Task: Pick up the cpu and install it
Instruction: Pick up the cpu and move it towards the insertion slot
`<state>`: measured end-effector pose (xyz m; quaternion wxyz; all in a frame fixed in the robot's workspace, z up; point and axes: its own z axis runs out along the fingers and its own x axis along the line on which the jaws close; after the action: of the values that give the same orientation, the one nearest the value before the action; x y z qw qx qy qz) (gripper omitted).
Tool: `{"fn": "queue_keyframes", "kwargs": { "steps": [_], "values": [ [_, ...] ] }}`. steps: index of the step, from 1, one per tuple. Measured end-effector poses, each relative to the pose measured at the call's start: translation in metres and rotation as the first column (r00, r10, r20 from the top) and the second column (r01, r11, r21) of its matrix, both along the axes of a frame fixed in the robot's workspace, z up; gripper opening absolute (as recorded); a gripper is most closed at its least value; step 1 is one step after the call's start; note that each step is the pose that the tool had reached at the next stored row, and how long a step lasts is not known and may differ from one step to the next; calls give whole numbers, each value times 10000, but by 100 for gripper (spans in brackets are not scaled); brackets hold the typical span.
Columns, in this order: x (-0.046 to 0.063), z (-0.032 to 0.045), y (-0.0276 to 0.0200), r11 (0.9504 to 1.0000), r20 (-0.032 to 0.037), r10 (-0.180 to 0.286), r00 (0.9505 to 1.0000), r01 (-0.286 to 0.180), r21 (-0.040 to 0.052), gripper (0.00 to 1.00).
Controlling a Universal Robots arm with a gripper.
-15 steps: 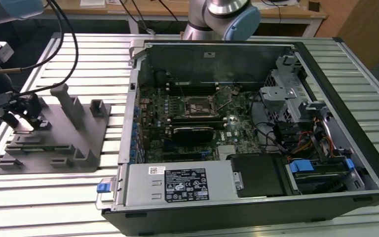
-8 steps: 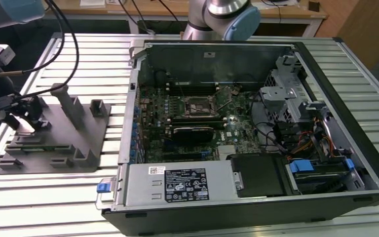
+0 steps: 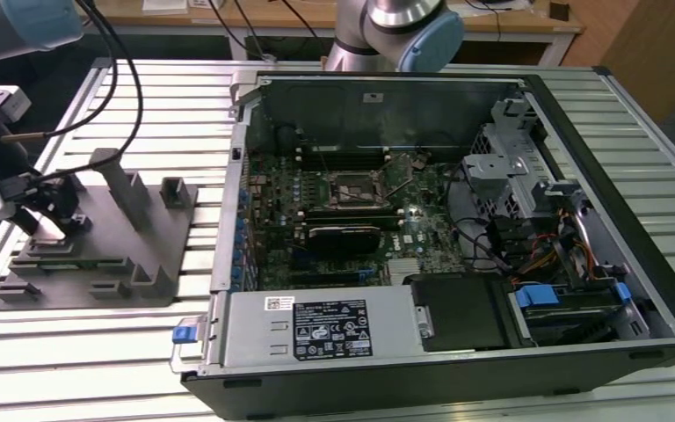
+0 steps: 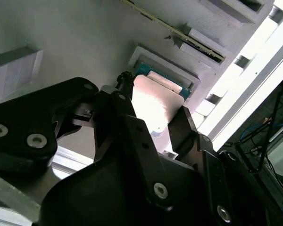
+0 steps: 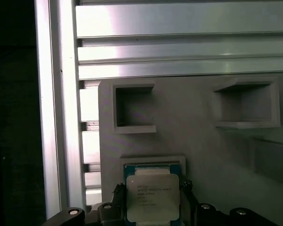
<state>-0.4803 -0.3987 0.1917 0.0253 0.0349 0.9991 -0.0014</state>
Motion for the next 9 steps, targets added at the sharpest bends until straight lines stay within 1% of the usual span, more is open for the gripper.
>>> {"fn": "queue_keyframes", "kwargs": {
  "steps": [9],
  "values": [
    [-10, -35, 1, 10000, -2, 23, 10000, -23, -1, 54]
  ]
}}
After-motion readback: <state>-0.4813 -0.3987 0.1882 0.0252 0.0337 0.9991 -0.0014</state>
